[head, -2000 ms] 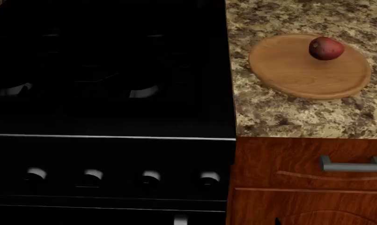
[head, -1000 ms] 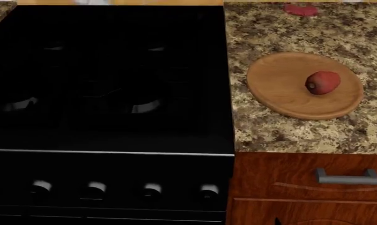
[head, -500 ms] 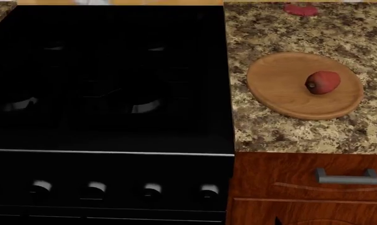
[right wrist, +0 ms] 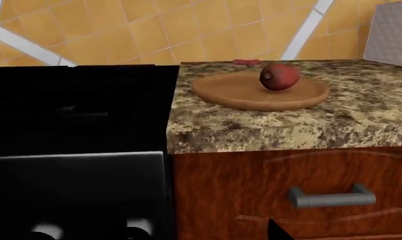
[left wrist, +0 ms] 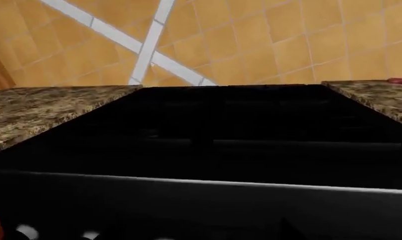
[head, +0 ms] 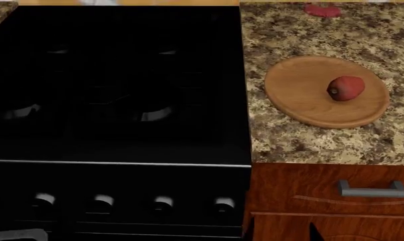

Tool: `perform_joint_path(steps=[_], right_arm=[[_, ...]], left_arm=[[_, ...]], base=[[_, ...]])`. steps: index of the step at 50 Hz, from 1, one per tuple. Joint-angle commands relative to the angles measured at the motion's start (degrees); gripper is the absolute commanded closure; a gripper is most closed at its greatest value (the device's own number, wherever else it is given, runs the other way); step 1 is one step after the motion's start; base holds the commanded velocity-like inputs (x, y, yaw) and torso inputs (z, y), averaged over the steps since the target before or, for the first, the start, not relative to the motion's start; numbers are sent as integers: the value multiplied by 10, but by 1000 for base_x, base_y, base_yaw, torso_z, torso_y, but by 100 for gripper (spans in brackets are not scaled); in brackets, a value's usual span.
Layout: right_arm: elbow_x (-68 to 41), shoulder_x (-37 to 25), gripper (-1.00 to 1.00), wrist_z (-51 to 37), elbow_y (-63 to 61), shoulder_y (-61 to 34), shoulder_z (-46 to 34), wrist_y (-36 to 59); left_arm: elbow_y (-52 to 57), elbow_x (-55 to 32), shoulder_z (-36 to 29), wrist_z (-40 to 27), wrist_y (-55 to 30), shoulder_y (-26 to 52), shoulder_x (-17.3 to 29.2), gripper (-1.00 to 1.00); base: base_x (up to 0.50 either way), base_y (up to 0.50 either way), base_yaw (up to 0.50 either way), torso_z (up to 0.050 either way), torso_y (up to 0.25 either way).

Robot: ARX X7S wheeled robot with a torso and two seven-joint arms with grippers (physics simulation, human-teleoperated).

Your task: Pick the sweet potato from the counter and place it in the microwave.

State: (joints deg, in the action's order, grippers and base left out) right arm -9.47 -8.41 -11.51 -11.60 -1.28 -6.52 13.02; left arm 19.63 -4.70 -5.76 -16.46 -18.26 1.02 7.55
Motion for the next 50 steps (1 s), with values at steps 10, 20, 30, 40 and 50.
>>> perform_joint_path(steps=[10,20,30,40,50], right_arm=[[-65,-42,-100,-46,-231,-25,52,206],[-189,-66,-100,-92,-414,-94,173,367],[-306,-79,-100,-121,-477,-114,229,429],[-386,-115,-100,-179,-482,-125,238,424],[-439,-211,-100,-286,-482,-120,188,343]], left_arm=[[383,-46,39,-49,-494,127,7,-100],[404,-622,97,-495,-455,327,234,-100],[404,-845,-145,-735,-187,495,432,-100],[404,-813,-230,-735,-110,528,474,-100],[404,-798,-292,-735,-55,560,518,-100]], base=[[0,0,0,0,0],[0,0,0,0,0],[0,0,0,0,0],[0,0,0,0,0],[37,0,0,0,0]])
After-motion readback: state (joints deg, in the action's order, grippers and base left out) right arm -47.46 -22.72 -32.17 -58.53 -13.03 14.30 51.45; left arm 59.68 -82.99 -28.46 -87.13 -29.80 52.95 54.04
